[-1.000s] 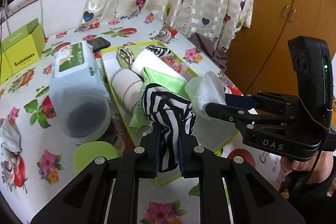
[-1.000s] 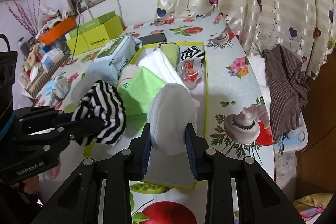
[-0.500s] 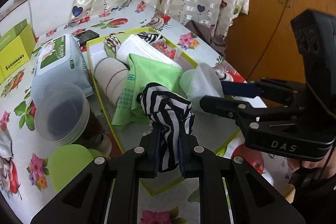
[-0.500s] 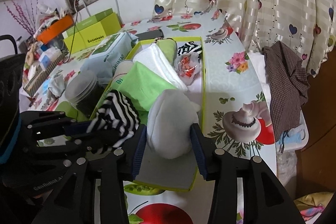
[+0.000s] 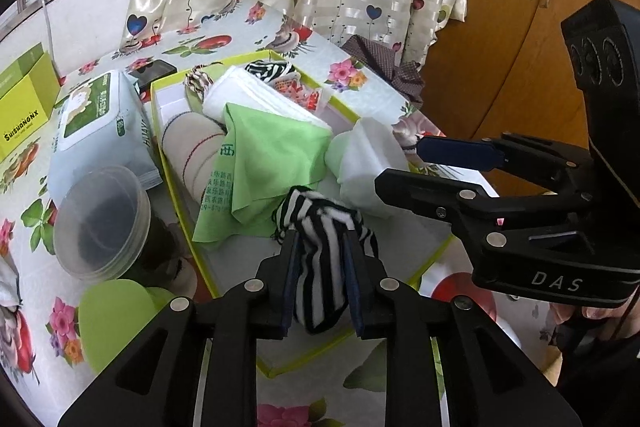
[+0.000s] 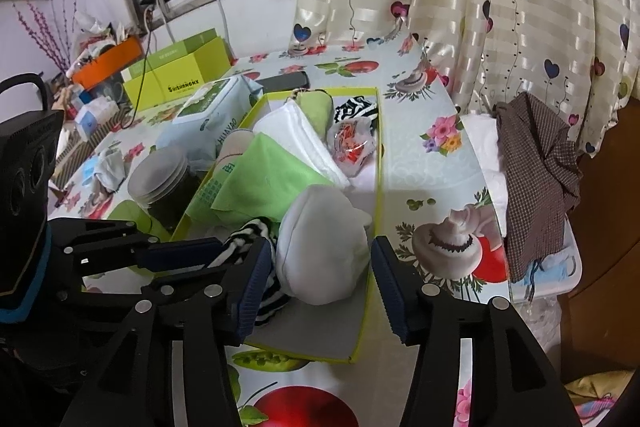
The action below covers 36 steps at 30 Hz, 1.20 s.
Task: Organize soft objects
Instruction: 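Lower the black-and-white striped sock into the tray and open the left tool, then withdraw both tools from the tray back over the table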
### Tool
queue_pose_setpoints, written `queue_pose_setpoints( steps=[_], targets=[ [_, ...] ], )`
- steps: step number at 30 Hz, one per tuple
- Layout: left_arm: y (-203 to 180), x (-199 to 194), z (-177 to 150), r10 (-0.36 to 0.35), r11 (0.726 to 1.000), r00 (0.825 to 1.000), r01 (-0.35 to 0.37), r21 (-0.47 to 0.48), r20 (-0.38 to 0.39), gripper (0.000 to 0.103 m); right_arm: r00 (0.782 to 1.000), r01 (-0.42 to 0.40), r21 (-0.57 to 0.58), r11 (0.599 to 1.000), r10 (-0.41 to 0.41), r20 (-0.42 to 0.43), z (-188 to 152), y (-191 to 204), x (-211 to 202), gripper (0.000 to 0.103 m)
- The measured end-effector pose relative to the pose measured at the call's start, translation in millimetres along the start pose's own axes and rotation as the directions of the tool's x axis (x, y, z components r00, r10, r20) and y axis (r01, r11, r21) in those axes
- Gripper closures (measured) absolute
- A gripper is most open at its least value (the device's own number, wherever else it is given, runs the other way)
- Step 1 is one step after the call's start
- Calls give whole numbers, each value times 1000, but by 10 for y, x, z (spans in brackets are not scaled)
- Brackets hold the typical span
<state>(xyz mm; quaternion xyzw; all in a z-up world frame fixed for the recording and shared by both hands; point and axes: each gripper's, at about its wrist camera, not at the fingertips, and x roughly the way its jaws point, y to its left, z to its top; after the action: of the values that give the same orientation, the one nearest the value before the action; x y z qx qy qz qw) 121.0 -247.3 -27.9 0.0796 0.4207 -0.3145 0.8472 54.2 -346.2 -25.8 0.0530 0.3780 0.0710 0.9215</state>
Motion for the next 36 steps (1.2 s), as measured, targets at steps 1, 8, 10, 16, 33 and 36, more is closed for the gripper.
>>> queue_pose_setpoints(
  steps=[1,8,10,16,33,36],
  targets=[
    [0,-13,3,0,1000,1000,0,-2,5,80,1000,1,0,1000,-1,2,-1,6,-9,51],
    [17,-83,4,1,1000,1000,-1,-23,15,80,1000,4,9,1000,-4,13,-3,-6,-70,51],
    [12,-107,0,5,1000,1000,-5,-25,17,80,1000,2,9,1000,-2,16,-7,2,-93,51],
    [-10,-211,-27,4,1000,999,-3,-28,34,80,1000,-4,2,1000,4,24,-14,46,-167,51],
    [20,-647,-136,65,997,991,-60,-48,113,80,999,4,-40,999,-2,39,-14,315,-377,43],
    [45,-706,-166,73,996,990,-67,-55,123,80,999,9,-47,999,-7,44,-9,365,-409,42]
  ],
)
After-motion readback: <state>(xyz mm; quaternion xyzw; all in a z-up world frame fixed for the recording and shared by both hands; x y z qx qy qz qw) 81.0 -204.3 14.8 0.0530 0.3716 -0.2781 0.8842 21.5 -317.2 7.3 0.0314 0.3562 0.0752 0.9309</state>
